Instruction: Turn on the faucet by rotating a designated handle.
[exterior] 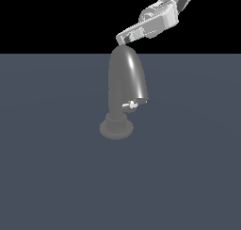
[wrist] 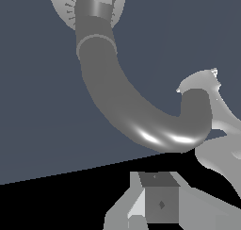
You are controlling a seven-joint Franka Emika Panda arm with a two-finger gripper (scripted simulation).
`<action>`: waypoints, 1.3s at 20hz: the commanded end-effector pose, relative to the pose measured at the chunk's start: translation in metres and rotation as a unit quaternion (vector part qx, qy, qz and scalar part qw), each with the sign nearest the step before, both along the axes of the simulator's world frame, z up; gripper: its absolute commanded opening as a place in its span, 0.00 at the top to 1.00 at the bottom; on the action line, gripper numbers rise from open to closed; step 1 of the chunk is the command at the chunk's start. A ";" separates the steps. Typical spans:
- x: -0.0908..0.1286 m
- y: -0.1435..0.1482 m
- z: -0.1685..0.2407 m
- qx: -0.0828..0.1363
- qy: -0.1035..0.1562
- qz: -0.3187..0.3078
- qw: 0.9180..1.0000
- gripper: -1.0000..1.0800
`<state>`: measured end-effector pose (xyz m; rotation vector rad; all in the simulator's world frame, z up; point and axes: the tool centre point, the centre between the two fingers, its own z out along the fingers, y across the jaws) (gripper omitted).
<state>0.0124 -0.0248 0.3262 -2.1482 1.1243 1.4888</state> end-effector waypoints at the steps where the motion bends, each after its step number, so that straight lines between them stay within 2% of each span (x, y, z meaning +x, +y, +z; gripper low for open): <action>1: 0.005 -0.005 -0.013 0.007 0.026 -0.020 0.999 1.00; 7: 0.013 -0.016 -0.044 0.023 0.084 -0.064 0.994 1.00; 14: 0.017 -0.027 -0.079 0.039 0.145 -0.113 0.982 1.00; 19: 0.016 -0.033 -0.104 0.050 0.188 -0.147 0.970 1.00; 26: 0.010 -0.041 -0.137 0.064 0.244 -0.192 0.948 1.00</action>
